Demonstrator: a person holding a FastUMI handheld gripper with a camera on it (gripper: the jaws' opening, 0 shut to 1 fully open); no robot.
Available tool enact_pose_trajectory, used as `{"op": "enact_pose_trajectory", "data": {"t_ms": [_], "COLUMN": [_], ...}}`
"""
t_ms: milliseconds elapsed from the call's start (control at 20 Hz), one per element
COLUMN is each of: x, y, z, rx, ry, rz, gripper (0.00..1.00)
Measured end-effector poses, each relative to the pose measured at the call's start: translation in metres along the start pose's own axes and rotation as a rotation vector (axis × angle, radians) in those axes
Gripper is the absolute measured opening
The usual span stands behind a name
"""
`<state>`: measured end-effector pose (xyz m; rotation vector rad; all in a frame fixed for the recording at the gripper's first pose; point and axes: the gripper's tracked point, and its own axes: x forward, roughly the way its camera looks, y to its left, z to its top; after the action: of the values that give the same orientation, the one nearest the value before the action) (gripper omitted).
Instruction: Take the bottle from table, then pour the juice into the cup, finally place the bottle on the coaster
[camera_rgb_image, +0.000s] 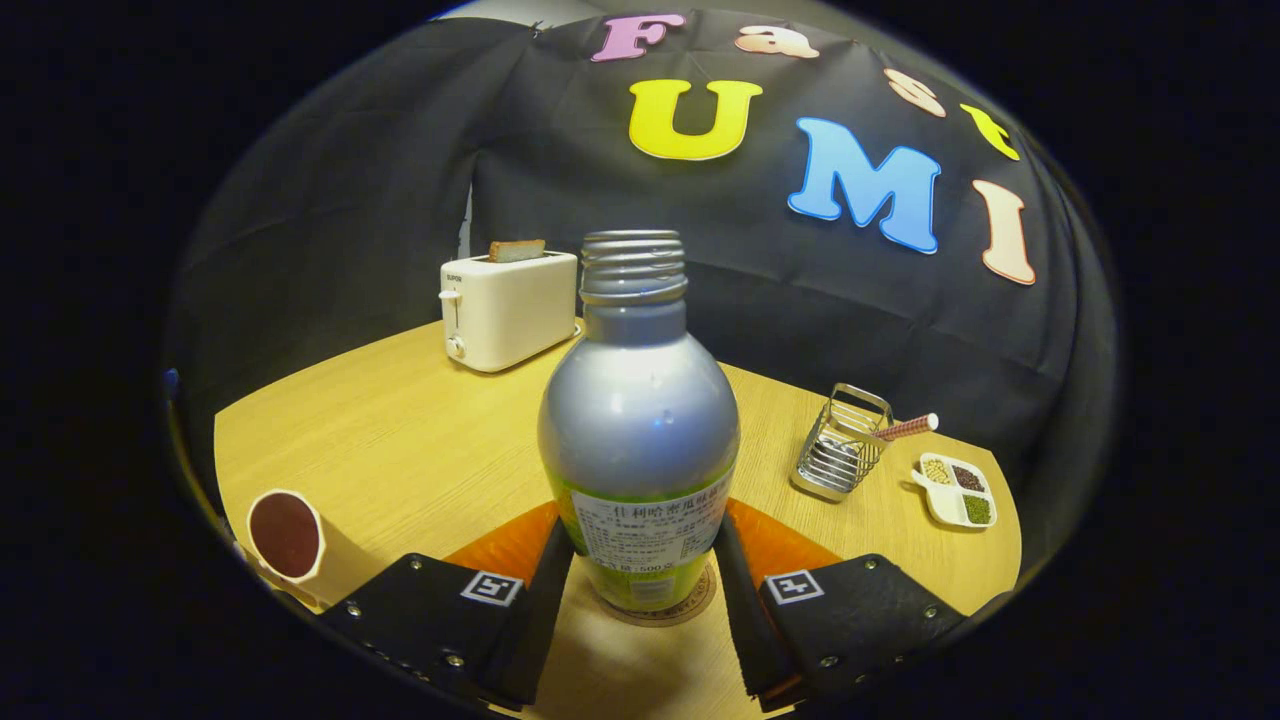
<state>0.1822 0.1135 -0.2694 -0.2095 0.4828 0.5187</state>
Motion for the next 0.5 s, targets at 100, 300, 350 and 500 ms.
{"op": "enact_pose_trajectory", "data": {"t_ms": [100,300,350,500], "x": [0.007,0.016,0.017,0.02], "y": [-0.007,-0.012,-0.014,-0.019], "z": [-0.003,-0.008,-0.011,-0.02], "rx": [-0.005,0.025,0.031,0.051], "ry": [-0.002,0.002,0.009,0.026], "rz": [-0.019,-0.03,-0.034,-0.05], "gripper": [0.74,0.76,0.76,0.76]}}
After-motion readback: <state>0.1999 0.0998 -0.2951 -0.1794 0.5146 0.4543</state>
